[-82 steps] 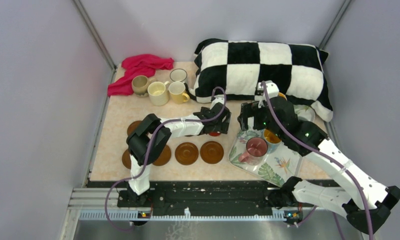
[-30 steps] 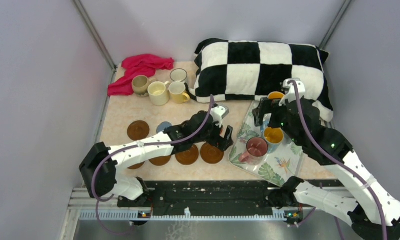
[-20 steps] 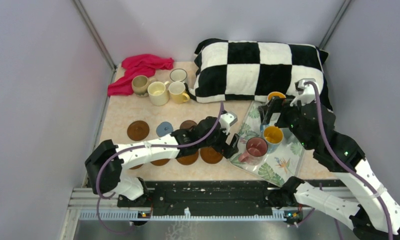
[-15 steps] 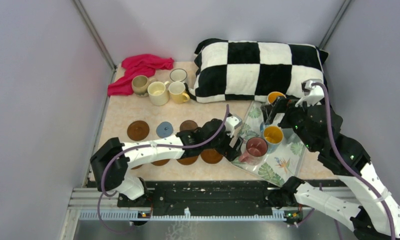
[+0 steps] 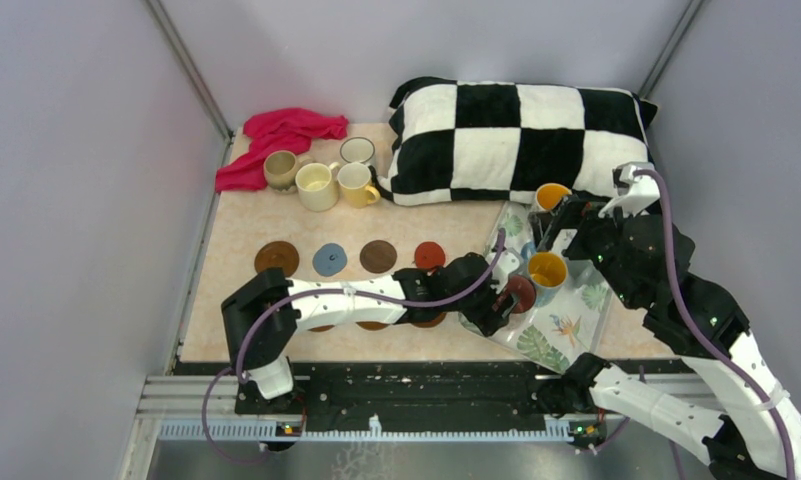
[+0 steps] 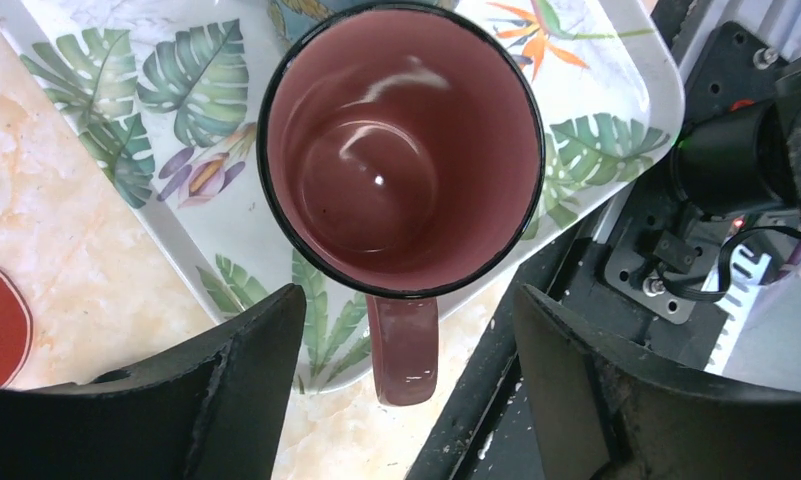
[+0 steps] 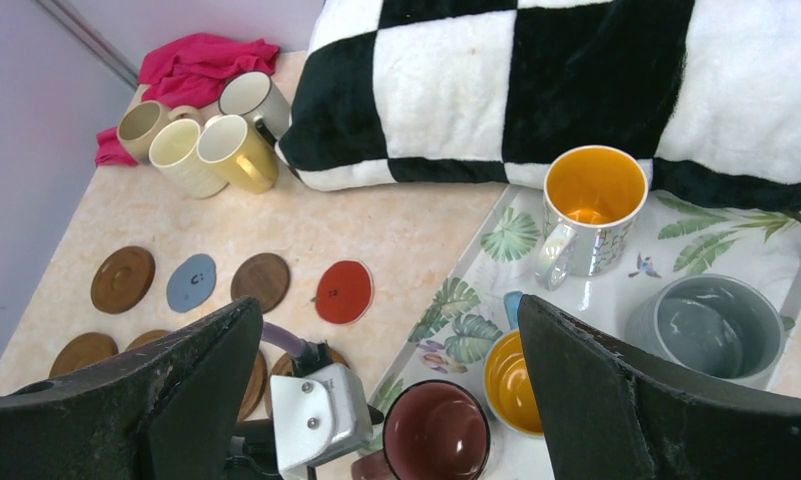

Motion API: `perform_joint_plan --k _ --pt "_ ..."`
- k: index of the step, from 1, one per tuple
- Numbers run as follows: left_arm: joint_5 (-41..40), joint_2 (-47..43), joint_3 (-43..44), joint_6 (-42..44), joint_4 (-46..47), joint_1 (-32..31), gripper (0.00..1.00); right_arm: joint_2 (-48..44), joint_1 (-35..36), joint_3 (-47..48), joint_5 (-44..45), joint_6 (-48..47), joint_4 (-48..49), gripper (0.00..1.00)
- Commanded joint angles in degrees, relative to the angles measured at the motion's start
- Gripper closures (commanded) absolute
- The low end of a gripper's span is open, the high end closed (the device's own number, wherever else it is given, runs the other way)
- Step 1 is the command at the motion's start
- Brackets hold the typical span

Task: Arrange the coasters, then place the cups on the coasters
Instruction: Pick up the cup from the tray.

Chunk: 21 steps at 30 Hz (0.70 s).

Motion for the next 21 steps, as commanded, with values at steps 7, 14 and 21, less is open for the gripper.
perform_joint_plan --k 7,14,21 --pt "-2.4 1.4 1.6 3.2 -1.5 -1.3 0.30 -0.9 0.3 0.7 1.2 0.5 0.3 0.01" --pt "-0.9 3.8 3.1 4.9 -1.4 -1.7 0.48 -0.7 0.2 0.2 0.9 0.8 0.6 0.01" --pt "-1.7 6.0 5.1 5.5 -2.6 -2.0 0.51 -0.9 0.3 0.2 1.1 0.7 0.4 0.01"
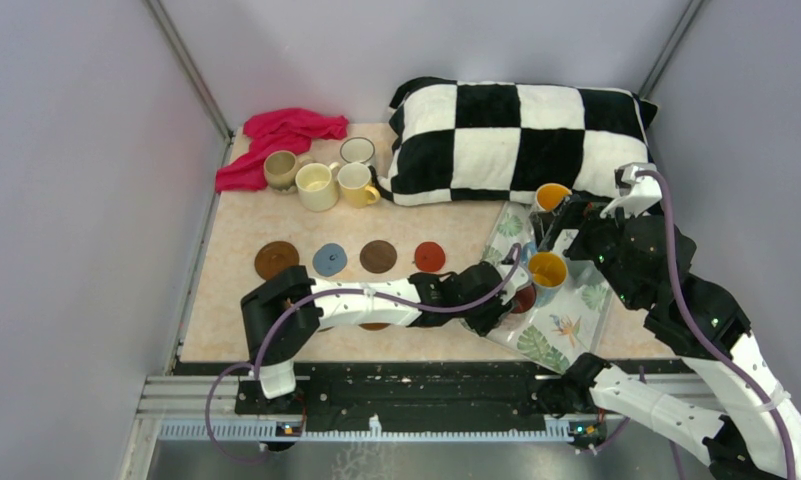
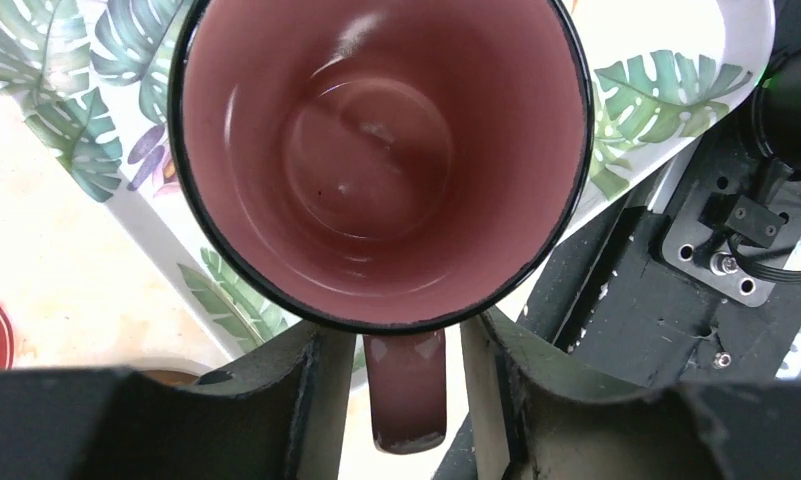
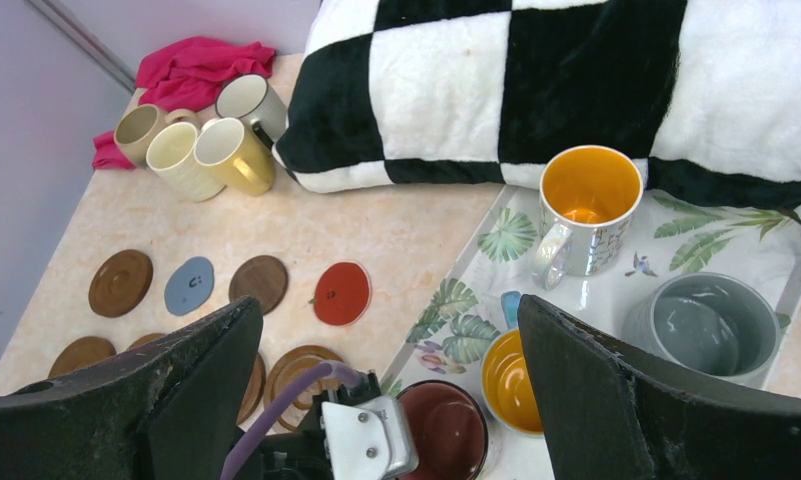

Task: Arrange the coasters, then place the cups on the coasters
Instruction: Pick up the cup from the tray.

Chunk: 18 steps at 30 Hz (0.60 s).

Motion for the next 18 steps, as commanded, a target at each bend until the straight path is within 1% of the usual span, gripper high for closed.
perform_joint_plan --k 1,4,6,9,11,12,18 --pt "-0.4 0.8 2.9 1.4 0.2 -0.5 0.52 -0.5 0.2 0.2 0.4 0.3 0.7 0.01" --pt "-1.3 1.2 3.2 1.6 -0.2 -0.5 0.61 -0.1 0.2 0.2 0.4 0.2 0.8 0.01" --pt "-1.6 1.1 3.2 1.6 -0.4 -0.6 0.68 0.0 0.2 0.3 0.4 0.1 0.9 0.01" --pt "-1.7 0.5 3.1 1.9 -0.3 -0.6 0.82 -0.1 0.2 0.2 0.3 -0.1 1.0 0.01" --pt "-1.7 0.1 3.0 2.0 -0.3 -0.7 0.95 -0.1 0.3 0.3 0.4 -0.1 1.0 0.01" --pt "-1.6 -0.2 2.9 2.1 -0.2 -0.7 1.00 -0.1 0.2 0.3 0.5 -0.2 1.0 0.01" --pt "-1.4 -3.3 1.4 1.9 2.2 -0.7 1.00 -0.1 0.3 0.2 0.7 -0.2 0.9 0.01"
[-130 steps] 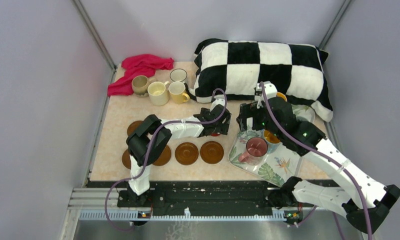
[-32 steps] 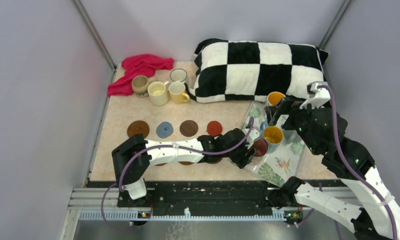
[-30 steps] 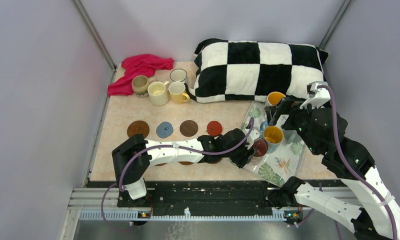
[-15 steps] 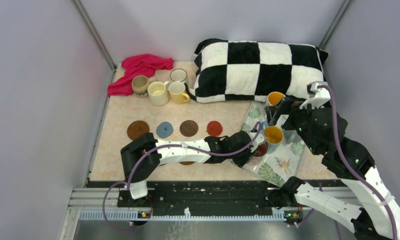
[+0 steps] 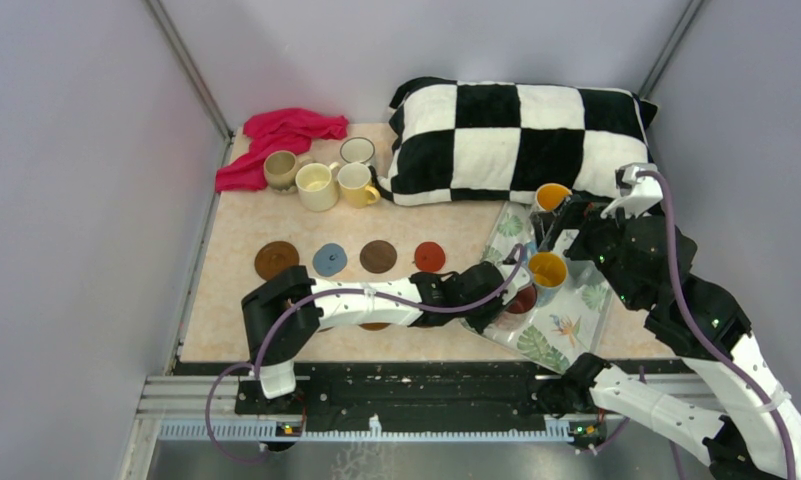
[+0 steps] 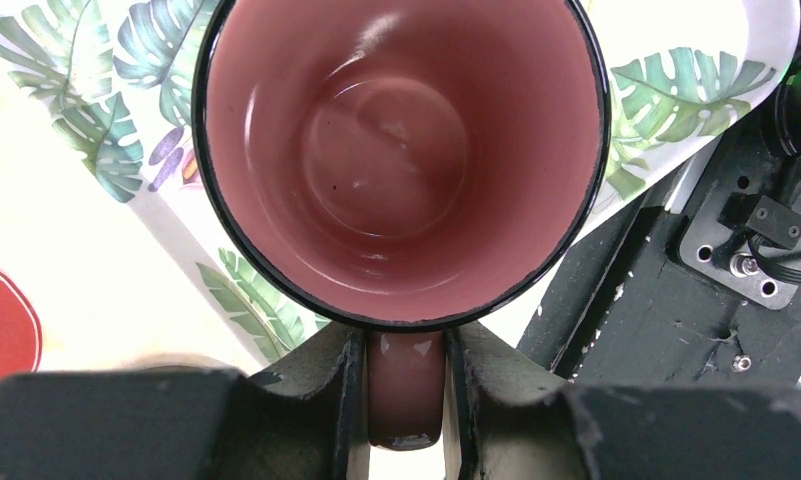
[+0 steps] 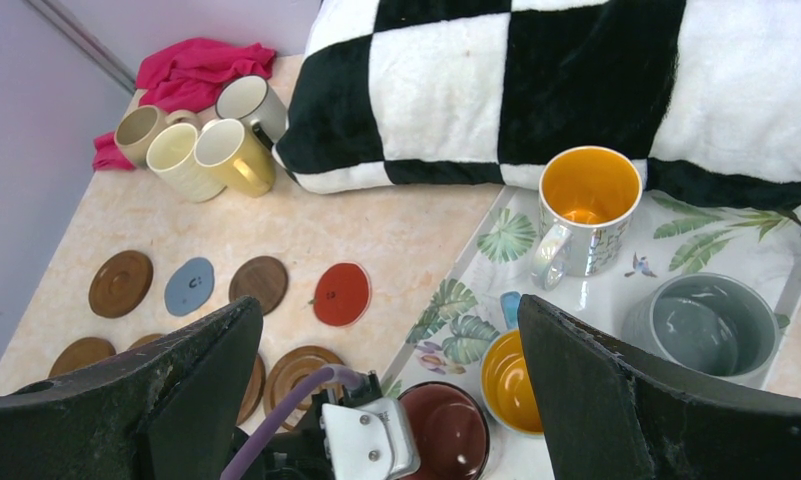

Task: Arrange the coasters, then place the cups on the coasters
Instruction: Pick up the cup from the tray.

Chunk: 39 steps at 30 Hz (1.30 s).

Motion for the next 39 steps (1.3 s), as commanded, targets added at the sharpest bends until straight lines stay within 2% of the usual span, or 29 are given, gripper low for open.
perform_joint_plan --k 1,16,26,35,39 --pt "0.2 -4.8 0.0 0.5 4.3 -0.4 1.00 -0.2 0.3 0.1 0.8 -0.3 1.0 0.01" --pt "-3.6 -13.8 -3.9 -1.9 6.2 -0.4 1.00 -0.2 0.2 -0.6 0.7 -0.7 2.0 0.01" --pt "-22.7 -22.6 -8.8 -9.2 3.0 0.1 1.00 1.0 0.2 -1.0 -0.4 -1.9 3.8 0.01" --pt "-34.0 -31.5 -14.3 -18.7 -6.6 7.6 1.00 2.9 0.2 -2.6 -2.7 -4.4 6.8 0.01" --pt "-35.5 -35.0 -16.2 -21.7 -10.4 13.2 1.00 3.5 0.2 -3.6 -4.3 -5.7 8.8 0.01"
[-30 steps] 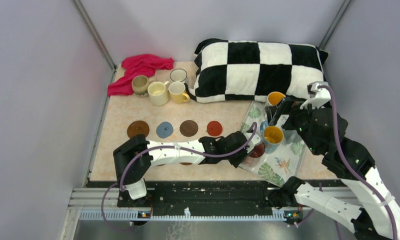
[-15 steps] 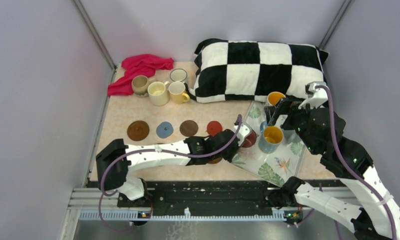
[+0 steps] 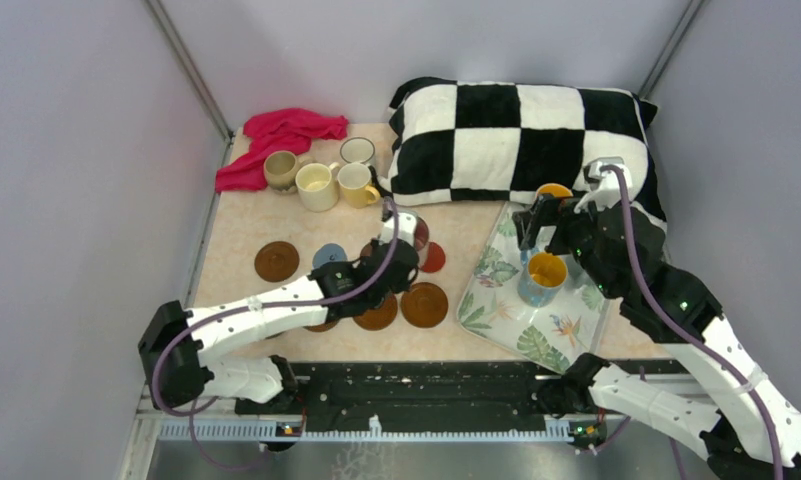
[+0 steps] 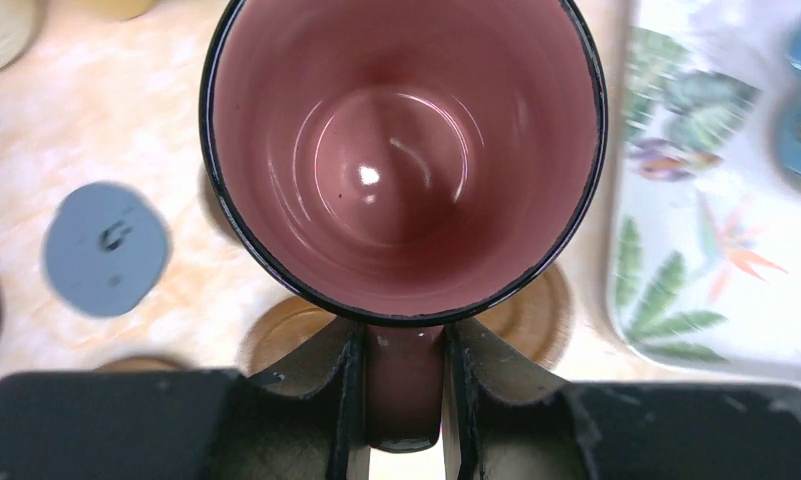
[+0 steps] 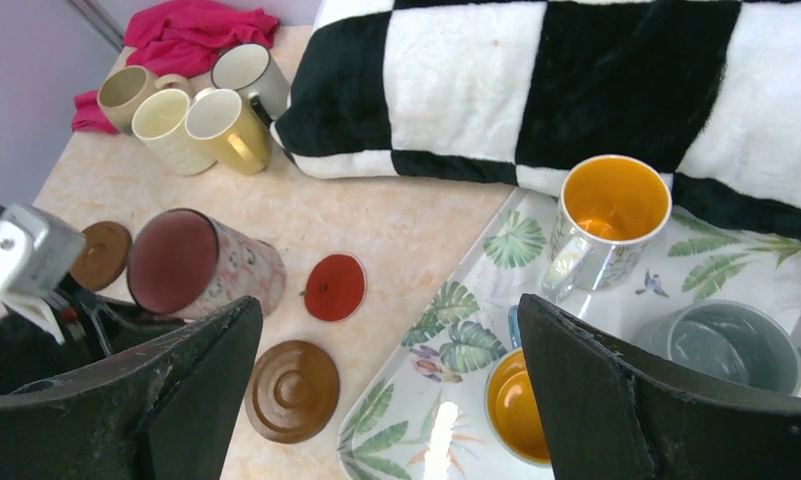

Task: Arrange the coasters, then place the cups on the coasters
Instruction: Pick up the cup from the tray, then place the cup on the coaster.

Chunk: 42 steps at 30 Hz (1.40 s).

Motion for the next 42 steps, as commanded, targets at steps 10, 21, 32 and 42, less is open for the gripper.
perform_joint_plan --k 10,21,32,42 --pt "-8.5 -9.8 -2.3 -5.0 -4.4 18.8 1.00 2.8 0.2 -3.0 -11.3 -2.2 8.5 0.01" --pt "-3.1 -10.4 -3.3 -5.0 -5.5 40.1 1.00 1.4 0.2 -4.0 -12.4 -2.9 9.2 0.01" --pt "-0.6 -7.9 -7.5 -8.1 -1.3 53.7 1.00 0.2 0.2 -4.2 -12.8 -2.9 9.0 0.01" --pt "0.5 -5.4 -9.9 -9.7 2.1 55.1 1.00 0.1 0.3 -3.9 -13.7 -3.1 8.4 0.01"
